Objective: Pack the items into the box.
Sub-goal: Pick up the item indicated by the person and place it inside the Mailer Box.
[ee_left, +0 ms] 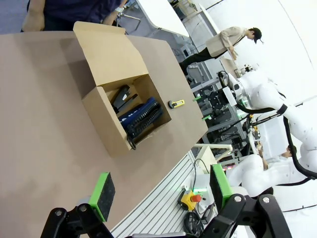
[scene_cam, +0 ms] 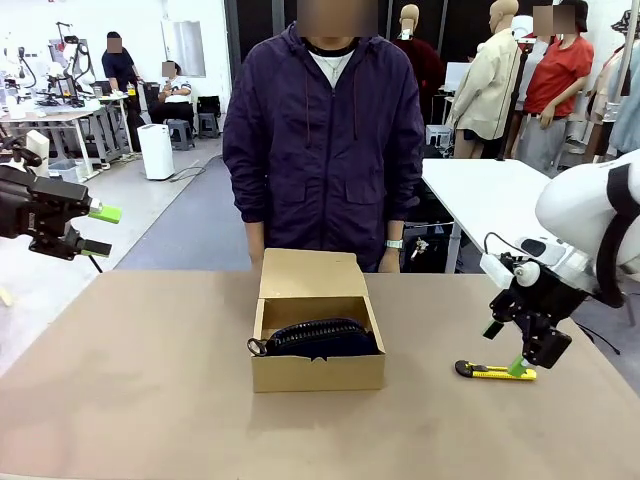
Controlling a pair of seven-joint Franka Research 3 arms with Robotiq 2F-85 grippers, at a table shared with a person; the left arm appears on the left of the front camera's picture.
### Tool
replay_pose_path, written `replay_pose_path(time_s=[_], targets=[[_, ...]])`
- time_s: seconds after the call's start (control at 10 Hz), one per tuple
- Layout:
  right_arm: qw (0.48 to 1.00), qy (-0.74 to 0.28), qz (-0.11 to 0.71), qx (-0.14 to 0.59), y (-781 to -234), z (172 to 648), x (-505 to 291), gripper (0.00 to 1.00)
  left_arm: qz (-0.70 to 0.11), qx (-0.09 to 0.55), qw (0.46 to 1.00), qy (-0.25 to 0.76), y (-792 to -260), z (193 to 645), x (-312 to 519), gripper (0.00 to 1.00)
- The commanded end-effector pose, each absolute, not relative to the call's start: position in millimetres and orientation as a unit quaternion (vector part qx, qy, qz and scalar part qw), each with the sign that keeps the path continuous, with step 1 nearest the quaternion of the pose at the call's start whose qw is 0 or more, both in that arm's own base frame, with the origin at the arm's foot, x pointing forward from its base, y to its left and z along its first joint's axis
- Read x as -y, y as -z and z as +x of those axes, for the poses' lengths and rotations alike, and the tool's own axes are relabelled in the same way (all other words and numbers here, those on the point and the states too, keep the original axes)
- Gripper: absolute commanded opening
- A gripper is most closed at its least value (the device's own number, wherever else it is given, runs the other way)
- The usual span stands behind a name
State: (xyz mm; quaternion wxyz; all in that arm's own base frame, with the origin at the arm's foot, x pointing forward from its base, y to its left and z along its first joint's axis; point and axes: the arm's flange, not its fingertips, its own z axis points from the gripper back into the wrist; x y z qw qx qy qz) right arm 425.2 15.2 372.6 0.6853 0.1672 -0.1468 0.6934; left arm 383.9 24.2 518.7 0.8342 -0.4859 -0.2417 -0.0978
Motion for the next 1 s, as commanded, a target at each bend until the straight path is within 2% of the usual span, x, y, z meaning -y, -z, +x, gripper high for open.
replay_pose_path(time_s=[0.0,0.3,0.9], targets=[[0.673,-0.720,0.135,0.101,-354.6,440.3,-23.6,1.00,-0.487,0.240,0.833,0.103,-519.7,382.4,-26.3,1.00],[0.670,-0.735,0.094,0.026,-323.5,461.2,-21.6,1.00,-0.487,0.240,0.833,0.103,-519.7,382.4,-26.3,1.00],[0.718,-0.695,0.022,-0.007,-289.1,479.7,-12.9,1.00,-0.487,0.240,0.833,0.103,-519.7,382.4,-26.3,1.00]])
